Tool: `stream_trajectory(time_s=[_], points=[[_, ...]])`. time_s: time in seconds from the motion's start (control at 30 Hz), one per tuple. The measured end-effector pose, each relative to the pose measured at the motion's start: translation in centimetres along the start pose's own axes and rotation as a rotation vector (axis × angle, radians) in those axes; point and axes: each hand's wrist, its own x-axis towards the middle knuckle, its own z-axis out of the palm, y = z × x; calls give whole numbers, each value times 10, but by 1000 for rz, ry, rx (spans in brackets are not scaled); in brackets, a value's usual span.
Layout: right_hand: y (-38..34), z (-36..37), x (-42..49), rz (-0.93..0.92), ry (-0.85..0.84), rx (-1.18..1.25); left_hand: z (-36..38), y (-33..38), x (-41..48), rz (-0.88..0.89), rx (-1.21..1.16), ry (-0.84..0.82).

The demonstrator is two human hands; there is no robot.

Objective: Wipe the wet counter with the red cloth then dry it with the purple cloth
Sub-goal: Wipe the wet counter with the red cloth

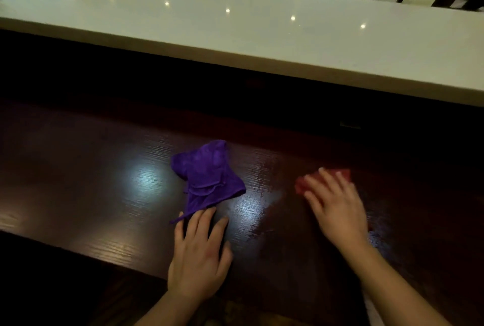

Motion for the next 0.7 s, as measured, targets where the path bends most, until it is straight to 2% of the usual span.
stream_trajectory(time_s=[0.03,0.07,0.1,0.17,0.23,0.3,0.37,0.47,0.5,0.53,0.57,0.63,0.67,0.7], points=[[-7,0,12,140,-12,21,0,1,0,1,1,8],[-22,2,17,196,-21,30,0,1,0,3,-2,12],[-42,5,13,147,-29,30,-1,1,-1,5,-8,8],[-76,18,-18,-156,-54,10,-2,1,-1,-5,-13,4],[-78,24,-57,-430,-90,4,-1,0,-2,-3,-3,-1],[-47,16,-75,-495,-114,4,1,0,-2,-1,-12,4],[-1,8,-73,-340,-45,-36,2,-1,-1,5,-15,27],[43,-14,-53,223,14,17,4,-2,0,17,-10,51],[37,-14,-52,341,25,14,4,-2,-1,17,-9,58],[26,-13,-58,336,27,-11,4,-2,-1,17,-11,57],[15,-9,-71,229,19,-25,4,-2,-1,19,-13,48],[9,-5,-102,-102,-19,-16,4,-1,0,12,-2,28],[21,-5,-111,-204,-25,-33,5,-1,1,9,13,12],[37,-7,-115,-204,-23,-58,6,0,3,5,31,-7]])
